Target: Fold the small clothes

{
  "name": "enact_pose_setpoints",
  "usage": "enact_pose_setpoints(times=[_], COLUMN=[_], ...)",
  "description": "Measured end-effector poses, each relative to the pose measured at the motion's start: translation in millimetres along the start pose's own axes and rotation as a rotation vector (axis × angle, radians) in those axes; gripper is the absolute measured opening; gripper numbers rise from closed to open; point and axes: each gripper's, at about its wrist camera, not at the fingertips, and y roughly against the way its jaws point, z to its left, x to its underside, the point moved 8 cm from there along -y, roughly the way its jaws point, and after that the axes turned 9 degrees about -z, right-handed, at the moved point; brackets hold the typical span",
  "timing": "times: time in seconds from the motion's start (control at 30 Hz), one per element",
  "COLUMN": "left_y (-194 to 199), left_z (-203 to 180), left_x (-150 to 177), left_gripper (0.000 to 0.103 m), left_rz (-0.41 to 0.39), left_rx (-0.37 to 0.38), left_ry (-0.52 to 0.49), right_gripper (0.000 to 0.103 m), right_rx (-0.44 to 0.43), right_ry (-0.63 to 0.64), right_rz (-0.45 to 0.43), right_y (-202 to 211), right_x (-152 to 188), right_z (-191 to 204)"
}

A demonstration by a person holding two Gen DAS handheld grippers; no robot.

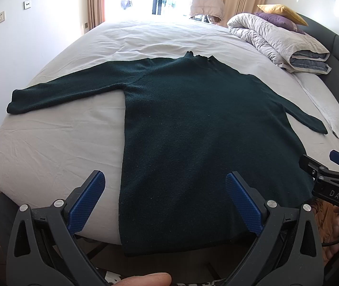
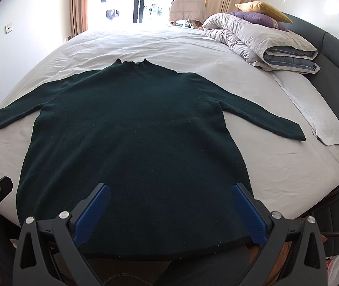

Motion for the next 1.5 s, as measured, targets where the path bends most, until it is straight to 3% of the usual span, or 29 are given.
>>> enact_pose_setpoints(times=[1.23, 1.5], left_y=[-1.0, -6.5], left_z=[0.0, 22.2], left_x=[2.0, -7.9], left_gripper=[0.103, 0.103], left_rz=[0.006, -0.022], left_rx=[0.008, 0.039], left_ry=[0.011, 0.051], right_gripper=[0.103, 0.103], right_rx=[-0.005, -0.027], right_ry=[-0.001, -0.012], right_rz=[0.012, 0.023], right_y=[-4.0, -12.9], right_x=[4.5, 5.8], right_z=[4.6, 11.2])
